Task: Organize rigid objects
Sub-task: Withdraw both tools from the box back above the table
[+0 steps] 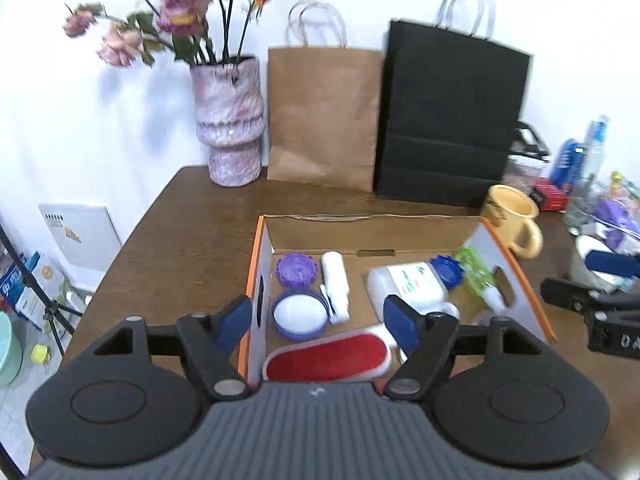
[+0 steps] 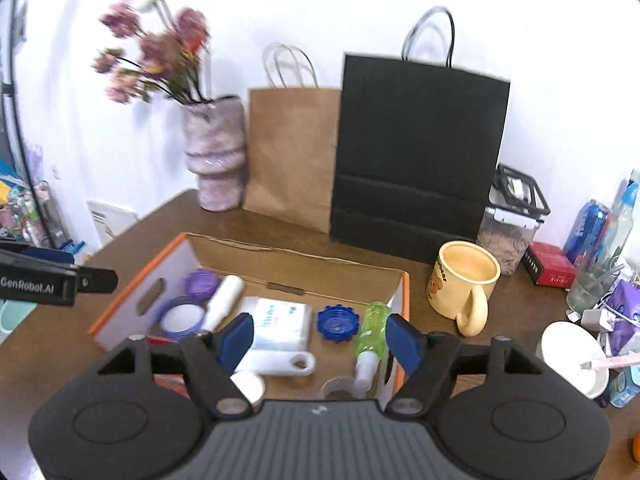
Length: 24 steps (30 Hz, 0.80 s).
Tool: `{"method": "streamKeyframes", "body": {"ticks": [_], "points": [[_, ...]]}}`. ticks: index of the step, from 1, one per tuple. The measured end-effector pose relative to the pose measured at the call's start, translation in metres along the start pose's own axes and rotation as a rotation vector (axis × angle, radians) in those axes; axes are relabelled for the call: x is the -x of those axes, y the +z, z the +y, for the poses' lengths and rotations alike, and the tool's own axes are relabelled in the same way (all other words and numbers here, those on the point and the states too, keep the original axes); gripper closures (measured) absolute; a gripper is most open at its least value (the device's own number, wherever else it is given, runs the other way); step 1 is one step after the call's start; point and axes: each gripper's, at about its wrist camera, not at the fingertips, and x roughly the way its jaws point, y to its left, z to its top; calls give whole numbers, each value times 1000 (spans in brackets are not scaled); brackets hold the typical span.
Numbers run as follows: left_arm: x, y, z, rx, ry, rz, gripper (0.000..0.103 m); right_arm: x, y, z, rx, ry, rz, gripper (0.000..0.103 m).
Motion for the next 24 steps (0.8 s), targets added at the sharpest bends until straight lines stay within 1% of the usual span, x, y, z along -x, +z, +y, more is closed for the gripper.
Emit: {"method": "streamKeyframes", "body": {"ticks": [2, 5, 9, 10, 12, 13, 15, 17, 19, 20, 21, 24], "points": [[21, -18, -3, -7, -12, -38, 27, 20, -12, 8, 18, 8, -29, 27], [51, -49, -8, -49, -22, -87, 27, 49, -33, 20, 52, 13, -81, 23], [91, -92, -10, -76, -42, -156, 26, 90, -66, 34, 59, 20, -157, 22], [101, -104, -10, -81, -46, -178, 25, 103, -76, 38, 62, 26, -182, 22], [122, -132, -11, -82, -30, -227, 24, 127, -98, 46, 62, 31, -235, 19], [133, -148, -12, -88, -35, -266, 23, 140, -113, 51, 63, 35, -260, 16], [153, -180, -12, -98, -33, -326, 22, 163, -141, 62, 51, 44, -300, 15], [171, -208, -10, -87, -29, -374, 21, 183, -170, 73, 37, 47, -331, 15], [189, -236, -4, -67, -31, -407, 20, 204, -198, 86, 27, 29, -360, 14], [200, -252, -1, -67, -26, -431, 20, 215, -214, 93, 17, 15, -381, 10], [210, -269, 3, -62, -11, -468, 19, 224, -229, 98, 6, -1, -401, 8], [239, -315, 12, -42, 53, -564, 12, 250, -280, 119, -14, -33, -453, 7]]}}
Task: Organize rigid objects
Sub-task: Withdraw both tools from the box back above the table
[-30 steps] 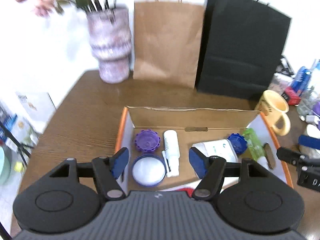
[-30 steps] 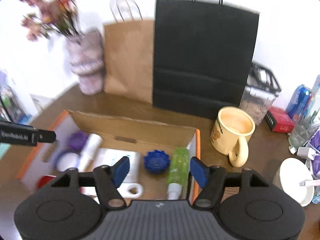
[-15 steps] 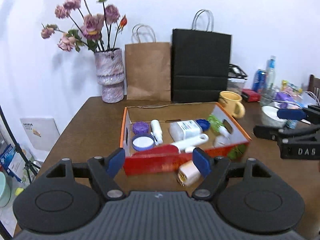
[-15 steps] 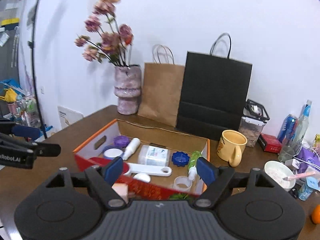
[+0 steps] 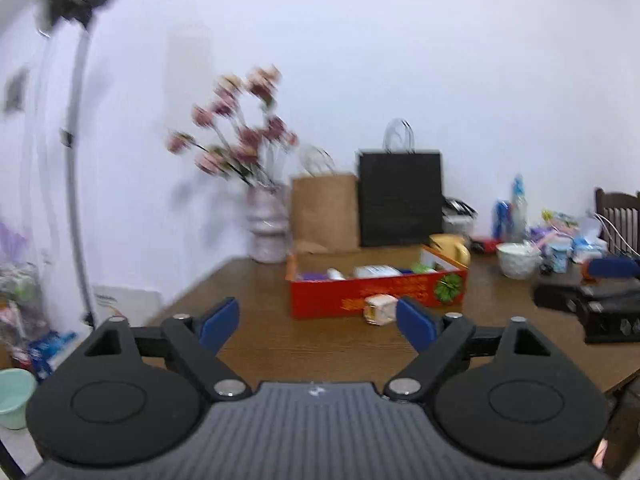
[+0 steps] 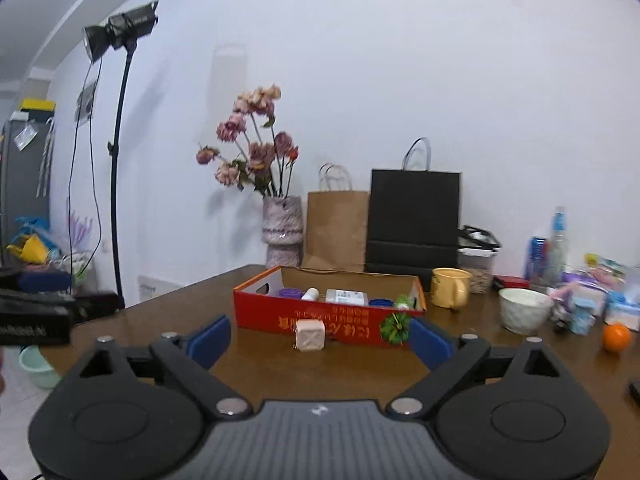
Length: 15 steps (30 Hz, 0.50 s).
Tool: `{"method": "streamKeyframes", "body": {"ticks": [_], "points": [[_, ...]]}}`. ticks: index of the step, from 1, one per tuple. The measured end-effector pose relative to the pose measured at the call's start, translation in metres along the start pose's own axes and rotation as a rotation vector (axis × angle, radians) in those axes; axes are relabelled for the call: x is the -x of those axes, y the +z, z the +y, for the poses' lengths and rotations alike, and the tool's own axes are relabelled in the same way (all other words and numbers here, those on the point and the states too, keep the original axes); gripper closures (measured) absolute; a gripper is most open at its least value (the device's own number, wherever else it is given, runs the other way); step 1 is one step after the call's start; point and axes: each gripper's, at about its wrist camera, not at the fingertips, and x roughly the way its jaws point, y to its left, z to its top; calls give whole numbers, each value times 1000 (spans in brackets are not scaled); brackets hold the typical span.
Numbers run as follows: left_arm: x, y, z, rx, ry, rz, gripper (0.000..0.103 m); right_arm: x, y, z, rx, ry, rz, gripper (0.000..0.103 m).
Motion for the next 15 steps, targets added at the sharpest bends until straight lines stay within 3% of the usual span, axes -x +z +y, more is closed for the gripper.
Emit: {"method": "streamKeyframes", "body": {"ticks": [5, 11, 15], "points": [[39, -22, -2, -66, -87, 18, 9, 41, -34, 13, -45, 13, 12, 5], [44, -29, 3, 37, -93, 41, 9, 44, -30, 18, -38, 14, -4, 2], [48, -31, 1, -4, -80, 12, 9, 42, -34, 22, -35, 30, 12, 2]]}}
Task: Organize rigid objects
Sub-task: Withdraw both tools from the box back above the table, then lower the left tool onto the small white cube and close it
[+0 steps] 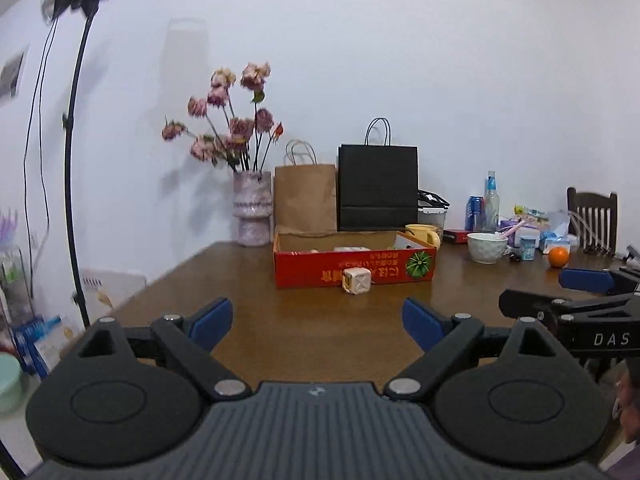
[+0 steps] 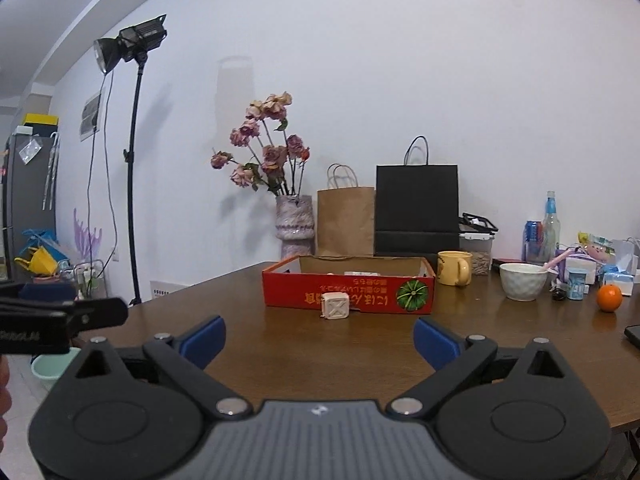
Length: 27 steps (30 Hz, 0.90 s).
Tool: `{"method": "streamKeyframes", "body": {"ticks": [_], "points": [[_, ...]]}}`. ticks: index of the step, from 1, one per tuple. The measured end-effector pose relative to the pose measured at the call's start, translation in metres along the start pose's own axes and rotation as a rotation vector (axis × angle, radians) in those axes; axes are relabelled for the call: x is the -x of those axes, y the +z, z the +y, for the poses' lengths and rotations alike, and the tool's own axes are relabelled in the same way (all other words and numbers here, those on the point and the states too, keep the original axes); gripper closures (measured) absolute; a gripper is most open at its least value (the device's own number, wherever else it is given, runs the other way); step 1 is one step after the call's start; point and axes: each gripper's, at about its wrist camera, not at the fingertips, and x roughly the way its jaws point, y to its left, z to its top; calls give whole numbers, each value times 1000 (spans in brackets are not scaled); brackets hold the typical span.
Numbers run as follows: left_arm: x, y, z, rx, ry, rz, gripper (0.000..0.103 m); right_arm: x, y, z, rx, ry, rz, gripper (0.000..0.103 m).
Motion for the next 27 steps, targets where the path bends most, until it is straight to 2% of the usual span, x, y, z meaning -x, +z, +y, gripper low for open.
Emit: {"method": "streamKeyframes", "body": {"ticks": [6, 12, 16, 21, 27], "points": [[-2, -3, -2, -32, 10, -23, 9, -8, -2, -1, -9, 6, 22, 2], [-34, 1, -2, -45, -8, -4, 9, -42, 3, -12, -34, -4, 52, 2], [-77, 5, -7, -37, -32, 26, 9, -79, 12, -30, -76, 11, 81, 3], [-148, 16, -6, -15, -42, 130, 10, -131, 26, -51, -84, 26, 141, 4], [-235, 31, -13, -89, -108, 190, 9, -203, 41, -74, -83, 70, 201, 7]]}}
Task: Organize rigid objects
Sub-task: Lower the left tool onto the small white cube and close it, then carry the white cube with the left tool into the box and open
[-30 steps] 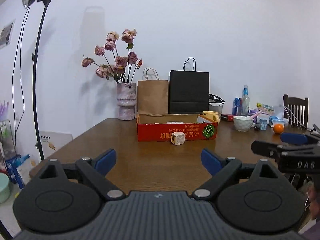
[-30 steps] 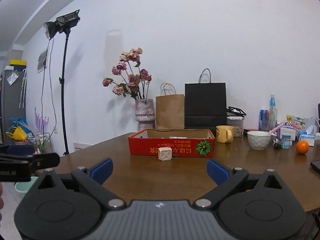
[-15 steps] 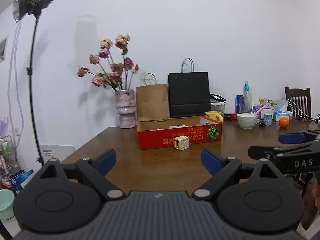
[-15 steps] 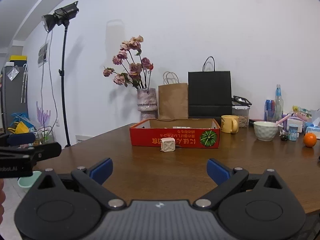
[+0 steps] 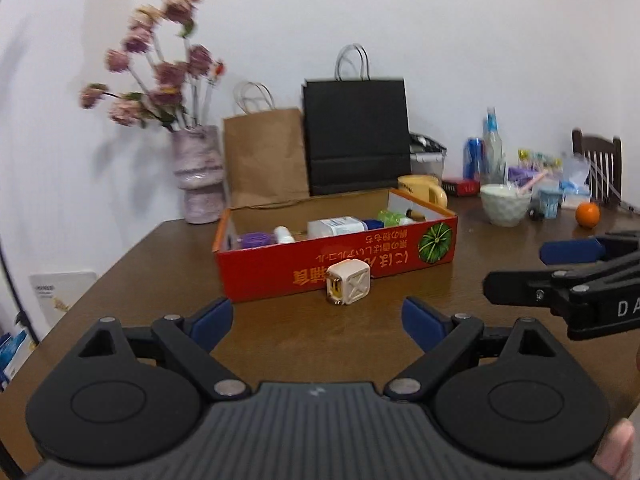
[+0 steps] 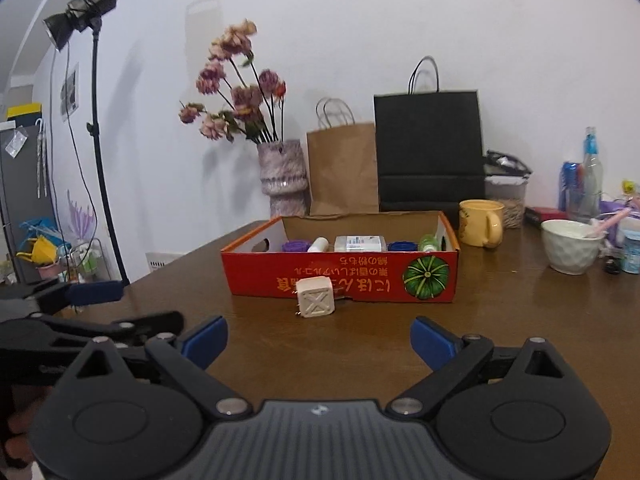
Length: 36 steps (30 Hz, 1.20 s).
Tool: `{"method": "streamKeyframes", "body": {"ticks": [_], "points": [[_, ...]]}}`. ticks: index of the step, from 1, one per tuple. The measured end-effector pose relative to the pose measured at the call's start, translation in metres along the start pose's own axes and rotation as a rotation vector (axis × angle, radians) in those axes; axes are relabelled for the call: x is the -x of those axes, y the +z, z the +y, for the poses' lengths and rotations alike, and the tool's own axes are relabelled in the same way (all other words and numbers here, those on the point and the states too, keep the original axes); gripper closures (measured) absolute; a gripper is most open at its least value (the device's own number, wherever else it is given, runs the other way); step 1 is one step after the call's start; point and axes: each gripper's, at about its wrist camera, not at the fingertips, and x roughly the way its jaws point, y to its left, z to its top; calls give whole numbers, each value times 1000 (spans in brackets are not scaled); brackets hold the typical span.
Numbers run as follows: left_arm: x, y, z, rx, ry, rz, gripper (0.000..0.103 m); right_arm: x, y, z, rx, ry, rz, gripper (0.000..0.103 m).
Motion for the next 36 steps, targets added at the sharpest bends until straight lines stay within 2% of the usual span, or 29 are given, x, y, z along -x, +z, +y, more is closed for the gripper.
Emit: {"method": "streamKeyframes", "body": {"ticks": [3, 6, 10, 12, 14, 18, 20, 21, 26, 30, 36], "points": [[-44, 12, 4, -3, -27, 73, 10, -30, 14, -14, -12, 9, 31, 11], [-86, 20, 7, -8, -85, 143, 15, -60, 24, -27, -22, 12, 56, 11], [-135, 26, 7, -9, -169, 208, 17, -99, 32, -43, -27, 37, 109, 18], [-159, 26, 8, -14, -194, 260, 22, -118, 34, -47, -13, 45, 146, 25], [-176, 26, 6, -28, -185, 274, 27, -136, 32, -50, 16, 39, 194, 37], [-198, 24, 6, -29, -186, 283, 33, -160, 28, -57, 37, 34, 232, 47], [-203, 23, 9, 5, -234, 303, 50, -167, 24, -60, 43, 15, 241, 89], [-205, 22, 9, 10, -252, 300, 53, -170, 23, -62, 45, 4, 244, 94], [-199, 17, -3, -39, -249, 257, 55, -178, 18, -68, 19, 13, 248, 95], [-193, 17, -11, -34, -194, 261, 55, -177, 18, -71, 3, 4, 238, 95], [-149, 22, -14, 5, -143, 208, 56, -145, 22, -60, 28, -5, 184, 95]]}}
